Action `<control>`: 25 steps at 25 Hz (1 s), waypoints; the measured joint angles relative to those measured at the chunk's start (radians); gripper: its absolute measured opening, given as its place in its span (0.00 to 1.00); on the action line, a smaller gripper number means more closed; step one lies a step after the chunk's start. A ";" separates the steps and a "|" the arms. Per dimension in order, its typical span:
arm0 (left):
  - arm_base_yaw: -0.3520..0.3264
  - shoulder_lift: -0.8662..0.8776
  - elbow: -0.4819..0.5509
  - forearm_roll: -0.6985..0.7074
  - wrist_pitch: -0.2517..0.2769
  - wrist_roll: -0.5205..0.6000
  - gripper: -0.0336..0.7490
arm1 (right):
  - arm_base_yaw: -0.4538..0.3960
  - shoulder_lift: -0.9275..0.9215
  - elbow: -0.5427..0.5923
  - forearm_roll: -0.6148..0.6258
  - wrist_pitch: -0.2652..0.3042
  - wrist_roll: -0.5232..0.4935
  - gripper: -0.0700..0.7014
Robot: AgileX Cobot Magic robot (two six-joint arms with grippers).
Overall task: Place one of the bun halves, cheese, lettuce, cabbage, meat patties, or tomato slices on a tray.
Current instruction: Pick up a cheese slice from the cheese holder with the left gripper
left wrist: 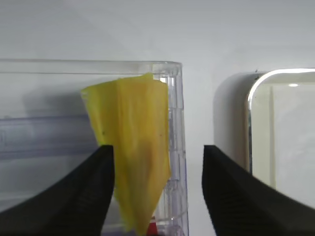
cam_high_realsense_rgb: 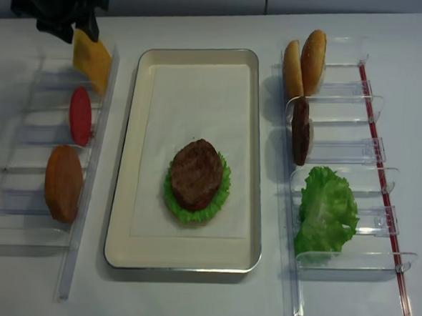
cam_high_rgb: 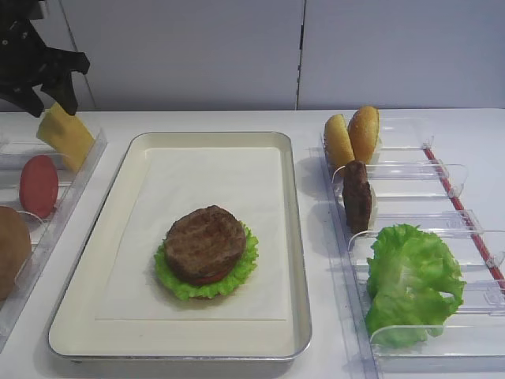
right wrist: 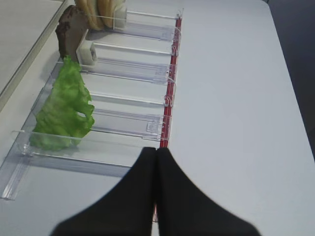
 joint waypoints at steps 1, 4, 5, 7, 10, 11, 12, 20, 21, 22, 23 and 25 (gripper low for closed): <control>0.000 0.002 0.000 -0.004 0.000 0.003 0.52 | 0.000 0.000 0.000 0.000 0.000 -0.002 0.23; 0.000 0.006 0.000 -0.010 0.000 0.016 0.51 | 0.000 0.000 0.000 0.000 0.000 -0.004 0.23; 0.000 0.008 0.000 -0.010 0.000 0.018 0.50 | 0.000 0.000 0.000 0.000 0.000 -0.006 0.23; 0.000 0.008 0.000 -0.010 0.000 0.018 0.49 | 0.000 0.000 0.000 0.000 0.000 -0.006 0.23; 0.000 0.010 0.000 -0.010 0.000 0.020 0.48 | 0.000 0.000 0.000 0.000 -0.003 -0.006 0.23; 0.000 0.010 0.000 -0.010 0.000 0.020 0.47 | 0.000 0.000 0.000 0.000 -0.003 -0.006 0.23; 0.000 0.010 0.000 -0.010 0.000 0.022 0.45 | 0.000 0.000 0.000 0.000 -0.003 -0.006 0.23; 0.000 0.021 0.000 -0.017 0.024 0.024 0.38 | 0.000 0.000 0.000 0.000 -0.003 -0.006 0.22; 0.000 0.026 0.000 -0.019 0.026 0.024 0.38 | 0.000 0.000 0.000 0.000 -0.003 -0.006 0.22; 0.000 0.031 0.000 -0.019 0.030 0.024 0.37 | 0.000 0.000 0.000 0.000 -0.003 -0.006 0.22; 0.000 0.036 0.000 -0.019 0.030 0.024 0.36 | 0.000 0.000 0.000 0.000 -0.003 -0.006 0.22; 0.000 0.036 0.000 -0.021 0.030 0.024 0.31 | 0.000 0.000 0.000 0.000 -0.003 -0.006 0.22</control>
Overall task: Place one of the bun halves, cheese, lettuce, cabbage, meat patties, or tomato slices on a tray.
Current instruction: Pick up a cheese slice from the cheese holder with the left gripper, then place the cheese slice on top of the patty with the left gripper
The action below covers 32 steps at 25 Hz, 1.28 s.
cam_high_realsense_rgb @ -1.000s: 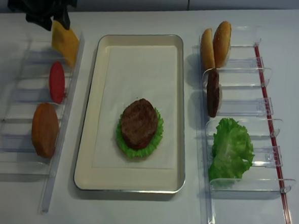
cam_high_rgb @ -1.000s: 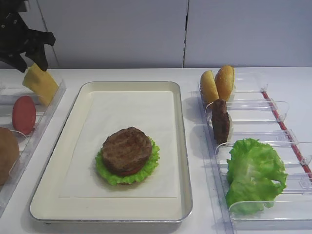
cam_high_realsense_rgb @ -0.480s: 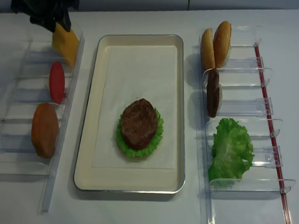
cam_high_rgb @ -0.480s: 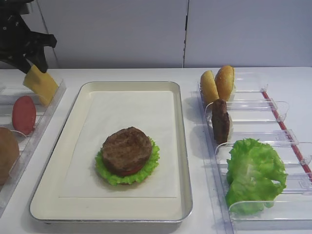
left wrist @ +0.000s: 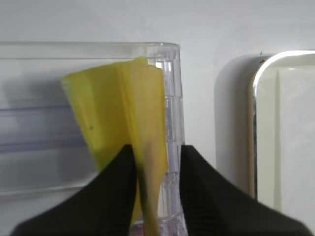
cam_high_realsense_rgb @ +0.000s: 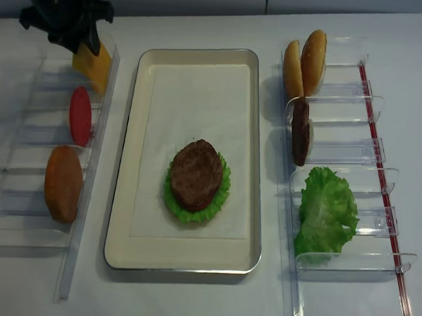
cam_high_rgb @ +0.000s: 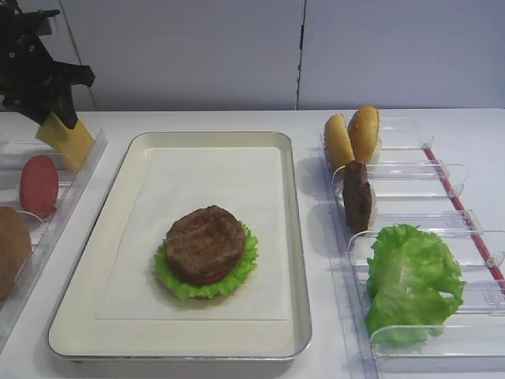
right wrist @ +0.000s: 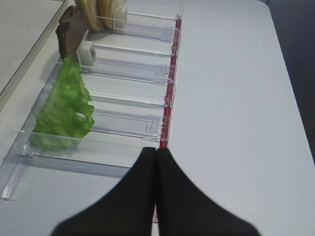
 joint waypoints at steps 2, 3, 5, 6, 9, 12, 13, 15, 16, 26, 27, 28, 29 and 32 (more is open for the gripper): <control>0.000 0.000 0.000 0.000 0.000 0.000 0.22 | 0.000 0.000 0.000 0.000 0.000 0.000 0.22; 0.000 0.000 0.000 0.005 0.000 0.000 0.16 | 0.000 0.000 0.000 0.000 0.000 0.000 0.22; 0.000 0.000 0.000 0.011 -0.002 0.002 0.07 | 0.000 0.000 0.000 0.000 0.000 0.000 0.22; 0.000 0.000 0.000 0.015 -0.002 0.002 0.05 | 0.000 0.000 0.000 0.000 0.000 0.000 0.22; 0.000 0.000 -0.009 0.017 0.006 0.002 0.04 | 0.000 0.000 0.000 0.000 0.000 0.000 0.22; 0.000 0.005 -0.071 0.004 0.057 0.015 0.04 | 0.000 0.000 0.000 0.000 0.000 0.000 0.22; 0.000 0.005 -0.095 -0.006 0.070 0.017 0.04 | 0.000 0.000 0.000 0.000 0.000 0.000 0.22; 0.000 0.005 -0.176 -0.041 0.091 0.019 0.04 | 0.000 0.000 0.000 0.000 0.000 0.000 0.22; 0.000 0.002 -0.194 -0.059 0.089 0.019 0.04 | 0.000 0.000 0.000 0.000 0.000 0.000 0.22; -0.013 -0.136 -0.135 -0.221 0.092 0.007 0.04 | 0.000 0.000 0.000 0.000 0.000 0.000 0.22; -0.017 -0.164 -0.103 -0.223 0.092 0.007 0.04 | 0.000 0.000 0.000 0.000 0.000 0.000 0.22; -0.023 -0.188 -0.067 -0.223 0.092 0.013 0.04 | 0.000 0.000 0.000 0.000 0.000 0.000 0.22; -0.028 -0.218 -0.027 -0.223 0.092 0.018 0.04 | 0.000 0.000 0.000 0.000 0.000 0.000 0.22; -0.038 -0.301 0.087 -0.227 0.095 0.038 0.04 | 0.000 0.000 0.000 0.000 0.000 0.000 0.22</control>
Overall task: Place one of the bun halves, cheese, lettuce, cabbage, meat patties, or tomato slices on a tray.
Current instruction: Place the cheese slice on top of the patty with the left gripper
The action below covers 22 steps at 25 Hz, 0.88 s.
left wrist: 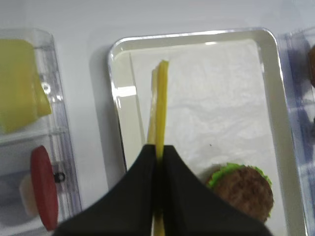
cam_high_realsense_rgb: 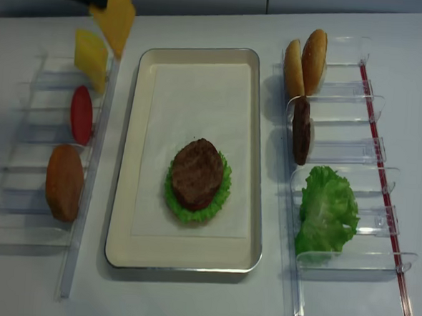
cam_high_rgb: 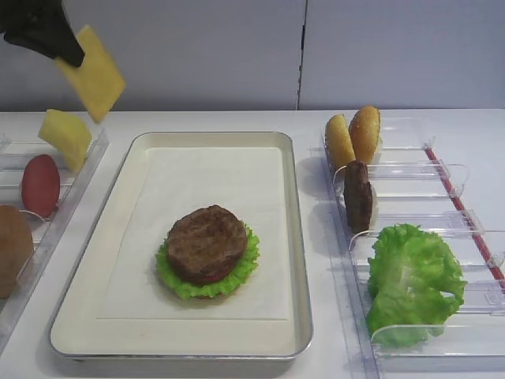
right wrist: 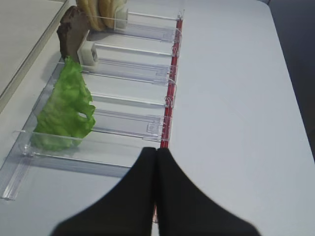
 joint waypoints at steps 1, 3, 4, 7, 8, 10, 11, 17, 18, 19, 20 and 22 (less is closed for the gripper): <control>0.000 -0.028 0.034 -0.005 0.000 0.007 0.04 | 0.000 0.000 0.000 0.000 0.000 0.000 0.22; 0.000 -0.081 0.115 -0.031 0.000 0.031 0.04 | 0.000 0.000 0.000 0.000 0.000 0.000 0.22; 0.000 -0.111 0.158 -0.045 0.000 0.040 0.04 | 0.000 0.000 0.000 0.000 0.000 0.000 0.22; -0.001 -0.196 0.290 -0.097 0.000 0.083 0.04 | 0.000 0.000 0.000 0.000 0.000 0.000 0.22; -0.001 -0.225 0.332 -0.127 -0.002 0.099 0.04 | 0.000 0.000 0.000 0.000 0.000 0.000 0.22; -0.002 -0.274 0.442 -0.209 -0.016 0.153 0.04 | 0.000 0.000 0.000 0.000 0.000 0.002 0.22; -0.002 -0.299 0.500 -0.271 -0.031 0.192 0.04 | 0.000 0.000 0.000 0.000 0.000 0.002 0.22; -0.002 -0.370 0.791 -0.648 -0.095 0.439 0.04 | 0.000 0.000 0.000 0.002 0.000 0.002 0.22; -0.004 -0.370 0.830 -0.708 -0.106 0.482 0.04 | 0.000 0.000 0.000 0.002 0.000 0.002 0.22; -0.011 -0.370 0.860 -0.751 -0.116 0.513 0.04 | 0.000 0.000 0.000 0.002 0.000 0.002 0.22; -0.021 -0.370 0.891 -0.798 -0.133 0.550 0.04 | 0.000 0.000 0.000 0.002 0.000 0.002 0.22; -0.056 -0.370 0.940 -0.882 -0.180 0.607 0.04 | 0.000 0.000 0.000 0.002 0.000 0.002 0.22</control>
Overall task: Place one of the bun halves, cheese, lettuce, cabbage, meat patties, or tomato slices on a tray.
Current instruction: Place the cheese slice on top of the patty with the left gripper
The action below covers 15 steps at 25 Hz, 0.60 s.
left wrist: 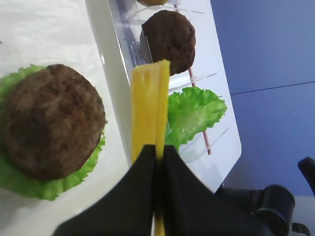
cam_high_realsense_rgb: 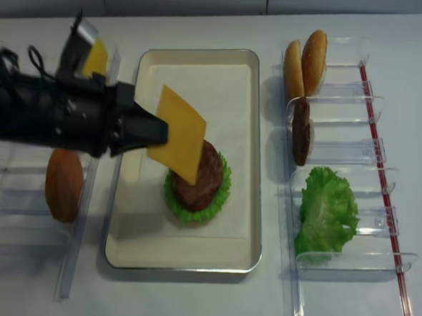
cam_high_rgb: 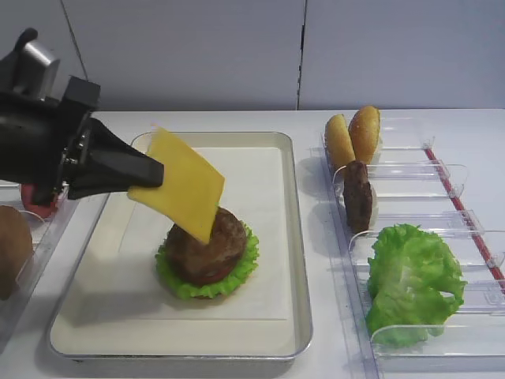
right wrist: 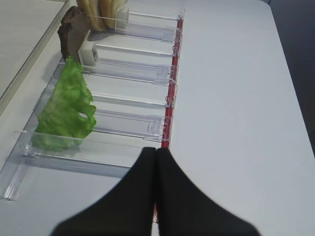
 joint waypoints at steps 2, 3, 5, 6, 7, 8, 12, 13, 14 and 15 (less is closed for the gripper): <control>-0.044 0.000 0.041 -0.063 -0.058 0.047 0.04 | 0.000 0.000 0.000 0.000 0.000 0.000 0.22; -0.071 0.005 0.056 -0.098 -0.092 0.067 0.04 | 0.000 0.000 0.000 0.000 0.000 0.000 0.22; -0.120 0.026 0.081 -0.163 -0.154 0.107 0.04 | 0.000 0.000 0.000 0.000 0.000 0.000 0.22; -0.141 0.038 0.085 -0.201 -0.185 0.127 0.04 | 0.000 0.000 0.000 0.000 0.000 0.000 0.22; -0.157 0.053 0.089 -0.243 -0.207 0.152 0.04 | 0.000 0.000 0.000 0.000 0.000 0.000 0.22; -0.165 0.069 0.089 -0.280 -0.219 0.172 0.04 | 0.000 0.000 0.000 0.000 0.000 0.000 0.22; -0.171 0.132 0.089 -0.394 -0.241 0.226 0.04 | 0.000 0.000 0.000 0.000 0.000 0.000 0.22; -0.171 0.144 0.089 -0.398 -0.241 0.229 0.04 | 0.000 0.000 0.000 0.000 0.000 0.000 0.22; -0.171 0.158 0.089 -0.401 -0.237 0.231 0.04 | 0.000 0.000 0.000 0.000 0.000 0.000 0.22; -0.171 0.170 0.089 -0.401 -0.231 0.231 0.04 | 0.000 0.000 0.000 0.000 0.000 0.000 0.22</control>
